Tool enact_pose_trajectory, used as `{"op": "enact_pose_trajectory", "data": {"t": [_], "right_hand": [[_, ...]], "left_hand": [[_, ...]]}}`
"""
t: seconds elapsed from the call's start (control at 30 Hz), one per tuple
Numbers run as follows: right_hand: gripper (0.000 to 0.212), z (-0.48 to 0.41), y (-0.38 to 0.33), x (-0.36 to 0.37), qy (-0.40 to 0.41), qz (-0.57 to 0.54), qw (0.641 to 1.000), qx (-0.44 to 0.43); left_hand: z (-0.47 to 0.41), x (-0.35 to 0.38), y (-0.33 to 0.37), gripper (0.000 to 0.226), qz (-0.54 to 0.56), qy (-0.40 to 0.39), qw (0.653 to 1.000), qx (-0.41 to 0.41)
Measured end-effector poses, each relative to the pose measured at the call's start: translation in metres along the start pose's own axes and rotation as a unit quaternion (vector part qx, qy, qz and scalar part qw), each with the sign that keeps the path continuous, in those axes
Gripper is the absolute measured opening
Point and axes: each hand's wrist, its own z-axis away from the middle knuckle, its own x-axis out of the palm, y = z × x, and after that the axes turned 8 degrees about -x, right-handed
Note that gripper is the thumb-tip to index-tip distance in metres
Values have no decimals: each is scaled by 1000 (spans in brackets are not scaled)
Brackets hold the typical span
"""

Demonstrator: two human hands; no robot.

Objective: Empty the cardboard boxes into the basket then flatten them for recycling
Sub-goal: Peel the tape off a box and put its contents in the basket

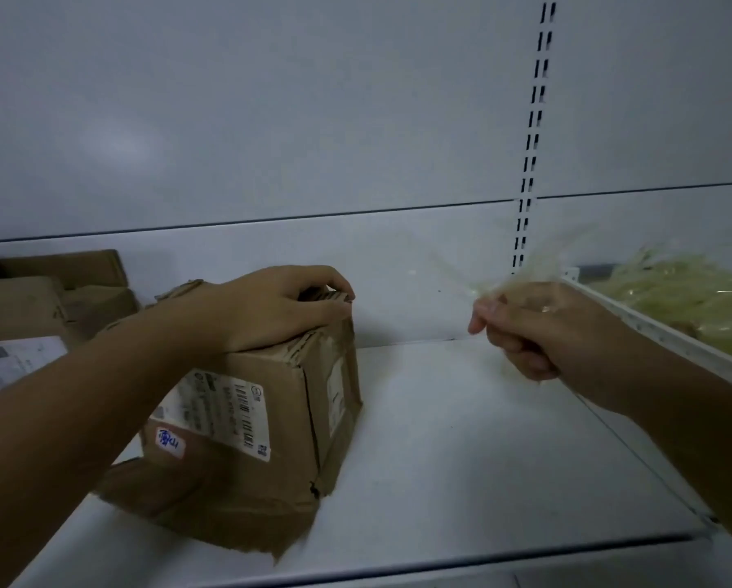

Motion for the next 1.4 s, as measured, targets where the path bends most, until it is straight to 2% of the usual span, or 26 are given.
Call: {"op": "enact_pose_trajectory", "data": {"t": [0.07,0.13,0.2,0.27,0.33,0.37,0.4,0.43,0.5,0.57,0.63,0.7,0.8,0.9,0.93,1.0,1.1,1.23,1.33,1.4], "right_hand": [[29,2,-2,-8,26,-57,998,-11],[31,3,-3,-9,36,-93,995,-7],[33,1,-5,-8,31,-95,995,-19],[26,-5,-12,-3,30,-25,999,-28],[12,-12,-18,3,46,89,995,-12],[7,-14,-20,5,57,137,989,-13],[3,-13,-24,7,62,157,985,-23],[16,-10,-27,8,68,164,983,-37],[37,4,-36,2,84,182,979,-42],[42,18,-47,-9,94,182,978,-27],[53,27,-56,-23,128,114,985,-20],[68,37,-68,-42,210,-16,977,-27],[55,61,-92,-71,312,-184,928,-90],[28,76,-103,-97,369,-140,908,-138],[18,77,-102,-106,391,-93,906,-135],[15,73,-96,-127,422,43,900,-104],[14,60,-83,-159,401,200,893,-45],[17,30,-67,-196,334,284,899,-20],[17,5,-48,-216,266,311,912,-41],[11,-7,-26,-230,187,344,919,-35]], "left_hand": [[2,0,1,23,-18,26,999,14],[5,-4,10,23,-29,112,992,54],[10,-11,30,30,67,159,979,104],[11,-15,62,53,153,93,974,136],[4,-7,91,73,60,37,984,162],[-1,-1,102,74,8,35,983,181],[-7,3,110,68,-21,55,978,198],[-12,4,117,55,-16,82,974,211],[-23,0,124,27,34,118,967,222],[-39,-5,131,17,90,122,960,236],[-57,-11,141,15,169,95,952,238],[-72,-16,152,13,266,29,936,229],[-86,-16,177,10,350,-54,900,255],[-94,-10,210,14,372,-114,877,282],[-97,-7,220,15,368,-139,875,282],[-106,-1,234,16,360,-186,873,272],[-125,14,246,19,346,-196,883,251],[-149,37,254,21,346,-199,900,178],[-164,51,248,33,324,-149,926,122],[-172,65,243,37,262,-96,953,117]]}}
